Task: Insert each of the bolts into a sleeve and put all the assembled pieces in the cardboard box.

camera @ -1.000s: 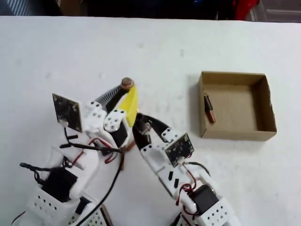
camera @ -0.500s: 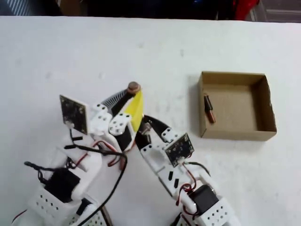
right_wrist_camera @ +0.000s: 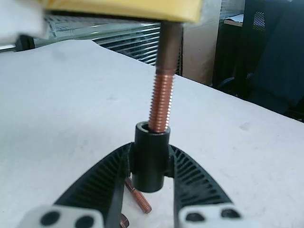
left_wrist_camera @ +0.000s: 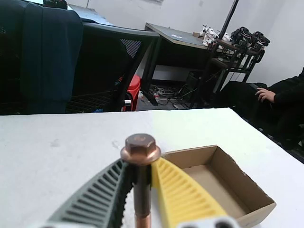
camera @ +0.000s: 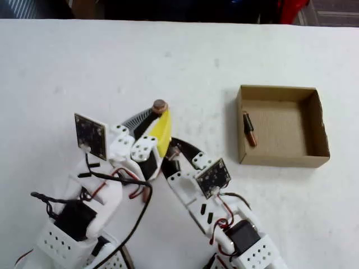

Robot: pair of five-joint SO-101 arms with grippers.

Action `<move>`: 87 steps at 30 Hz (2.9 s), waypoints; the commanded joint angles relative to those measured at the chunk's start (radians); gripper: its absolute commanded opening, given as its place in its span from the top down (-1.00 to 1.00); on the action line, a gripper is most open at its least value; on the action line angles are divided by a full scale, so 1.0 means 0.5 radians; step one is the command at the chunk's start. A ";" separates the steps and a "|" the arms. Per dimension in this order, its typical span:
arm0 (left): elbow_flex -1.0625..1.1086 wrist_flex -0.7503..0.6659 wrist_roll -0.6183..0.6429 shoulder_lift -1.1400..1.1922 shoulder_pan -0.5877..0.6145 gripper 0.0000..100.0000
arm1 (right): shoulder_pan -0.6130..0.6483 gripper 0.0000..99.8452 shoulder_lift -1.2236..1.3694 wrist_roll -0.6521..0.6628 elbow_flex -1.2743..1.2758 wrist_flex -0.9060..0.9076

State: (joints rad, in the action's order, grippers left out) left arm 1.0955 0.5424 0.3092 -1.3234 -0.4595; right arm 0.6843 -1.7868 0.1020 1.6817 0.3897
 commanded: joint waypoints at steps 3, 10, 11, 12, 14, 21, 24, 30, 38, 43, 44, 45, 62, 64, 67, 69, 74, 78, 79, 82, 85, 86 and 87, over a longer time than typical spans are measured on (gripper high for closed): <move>0.003 -0.025 -0.025 -0.158 -0.014 0.95 | -0.008 0.97 -0.029 0.025 0.015 -0.008; 0.006 -0.021 -0.015 -0.170 0.103 0.95 | -0.008 0.97 -0.029 0.025 0.015 -0.005; 0.006 -0.018 -0.015 -0.170 0.112 0.95 | -0.008 0.97 -0.029 0.025 0.015 -0.005; 0.006 -0.015 -0.012 -0.170 0.115 0.95 | -0.008 0.97 -0.029 0.025 0.015 -0.005; 0.028 -0.025 -0.012 -0.173 0.109 0.95 | -0.008 0.97 -0.029 0.025 0.015 -0.005; 0.110 -0.037 -0.025 -0.180 0.103 0.95 | -0.008 0.97 -0.029 0.025 0.015 -0.005; 0.126 -0.117 -0.021 -0.180 0.103 0.95 | -0.008 0.97 -0.029 0.025 0.015 -0.005; 0.123 -0.114 -0.015 -0.173 0.032 0.95 | -0.008 0.97 -0.029 0.025 0.015 -0.005; 0.126 -0.107 -0.021 -0.173 -0.029 0.95 | -0.008 0.97 -0.029 0.025 0.015 -0.005; 0.138 0.068 -0.021 -0.173 -0.026 0.95 | -0.008 0.97 -0.029 0.025 0.015 -0.005; 0.138 0.123 -0.021 -0.180 -0.029 0.95 | -0.008 0.97 -0.029 0.025 0.015 -0.005; 0.138 0.178 -0.021 -0.180 -0.029 0.95 | -0.008 0.97 -0.029 0.025 0.015 -0.005; 0.264 0.273 -0.028 -0.183 -0.020 0.95 | -0.008 0.97 -0.029 0.025 0.015 -0.002; 0.261 0.270 -0.028 -0.183 -0.014 0.95 | -0.008 0.97 -0.029 0.025 0.015 -0.002; 0.270 0.187 -0.031 -0.183 -0.014 0.95 | -0.008 0.97 -0.029 0.025 0.015 -0.002; 0.270 0.129 -0.031 -0.183 -0.014 0.94 | -0.008 0.97 -0.029 0.025 0.015 -0.002; 0.276 0.126 -0.031 -0.183 -0.014 0.67 | -0.011 0.97 -0.029 0.025 0.015 -0.002; 0.276 0.190 -0.028 -0.183 -0.014 0.54 | -0.011 0.97 -0.029 0.025 0.015 -0.002; 0.276 0.206 -0.028 -0.183 -0.014 0.54 | -0.011 0.97 -0.029 0.025 0.015 -0.002; 0.276 0.215 -0.028 -0.183 -0.014 0.55 | -0.011 0.97 -0.029 0.025 0.015 -0.002; 0.276 0.206 -0.028 -0.183 -0.014 0.55 | -0.011 0.97 -0.029 0.025 0.015 -0.002; 0.276 0.206 -0.028 -0.183 -0.014 0.55 | -0.011 0.97 -0.029 0.025 0.015 0.002; 0.276 0.215 -0.028 -0.183 -0.011 0.55 | -0.011 0.97 -0.029 0.025 0.015 0.002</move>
State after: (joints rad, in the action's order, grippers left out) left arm 1.2413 0.6406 0.3046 -1.4032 -0.4672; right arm 0.6813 -1.7868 0.1020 1.6817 0.3897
